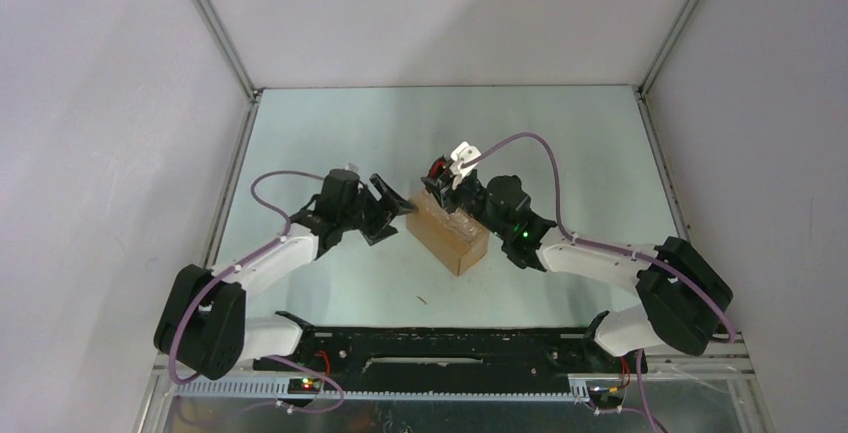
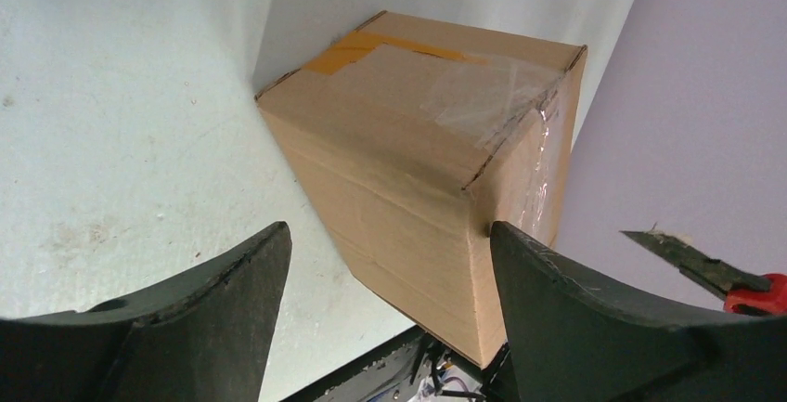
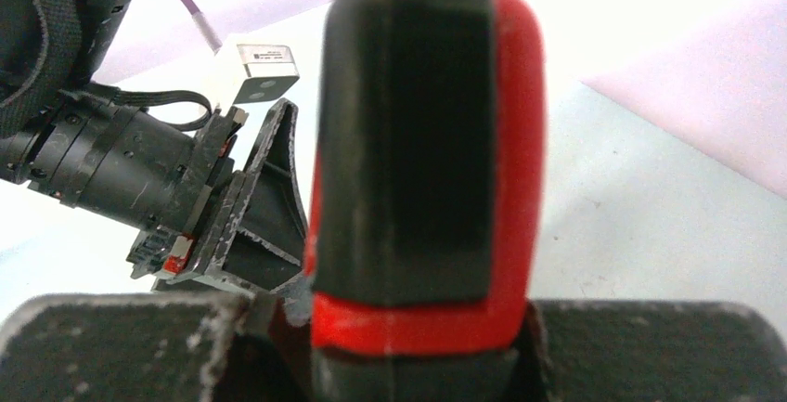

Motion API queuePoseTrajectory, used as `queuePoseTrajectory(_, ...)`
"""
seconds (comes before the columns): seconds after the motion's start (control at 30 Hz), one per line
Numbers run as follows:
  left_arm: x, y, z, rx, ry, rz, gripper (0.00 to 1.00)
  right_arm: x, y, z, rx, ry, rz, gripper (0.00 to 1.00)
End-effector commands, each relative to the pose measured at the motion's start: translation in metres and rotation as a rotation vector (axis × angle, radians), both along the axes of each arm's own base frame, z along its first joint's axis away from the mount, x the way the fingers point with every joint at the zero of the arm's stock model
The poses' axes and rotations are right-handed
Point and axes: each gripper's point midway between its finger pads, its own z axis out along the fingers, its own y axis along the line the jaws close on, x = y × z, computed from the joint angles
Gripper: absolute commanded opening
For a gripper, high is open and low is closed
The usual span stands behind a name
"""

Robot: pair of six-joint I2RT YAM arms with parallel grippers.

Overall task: Unpack the express box
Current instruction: Cut the express box at the center of the board.

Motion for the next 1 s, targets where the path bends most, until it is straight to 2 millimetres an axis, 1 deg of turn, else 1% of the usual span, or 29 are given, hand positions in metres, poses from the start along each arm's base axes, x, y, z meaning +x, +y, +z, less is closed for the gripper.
queuePoseTrajectory(0.0, 0.009, -0.010, 0.025, -0.024, -0.071, -0.059, 0.81, 0.013, 0.001, 0.029, 0.081, -0.061, -0.019, 0.00)
queuePoseTrajectory(0.03, 0.010, -0.011, 0.026, -0.028, -0.070, -0.067, 0.81, 0.013, 0.005, 0.025, 0.073, -0.057, 0.006, 0.00)
queuePoseTrajectory(0.17, 0.011, -0.014, 0.027, -0.028, -0.072, -0.080, 0.81, 0.022, 0.007, 0.017, 0.059, -0.052, 0.008, 0.00)
queuePoseTrajectory(0.27, 0.012, -0.015, 0.028, -0.032, -0.073, -0.083, 0.81, 0.024, 0.011, 0.009, 0.049, -0.033, 0.019, 0.00)
queuePoseTrajectory(0.37, 0.012, -0.014, 0.024, -0.027, -0.061, -0.081, 0.80, 0.025, 0.011, -0.001, 0.037, -0.011, 0.012, 0.00)
queuePoseTrajectory(0.63, 0.011, -0.010, 0.006, -0.009, -0.010, -0.046, 0.79, 0.022, 0.013, -0.006, 0.032, 0.001, 0.012, 0.00)
queuePoseTrajectory(0.8, 0.012, -0.010, 0.003, -0.009, -0.001, -0.039, 0.78, 0.020, 0.014, -0.004, 0.049, 0.013, 0.002, 0.00)
queuePoseTrajectory(0.97, 0.011, -0.009, 0.003, -0.007, 0.002, -0.033, 0.78, 0.021, 0.015, -0.008, 0.045, 0.024, -0.007, 0.00)
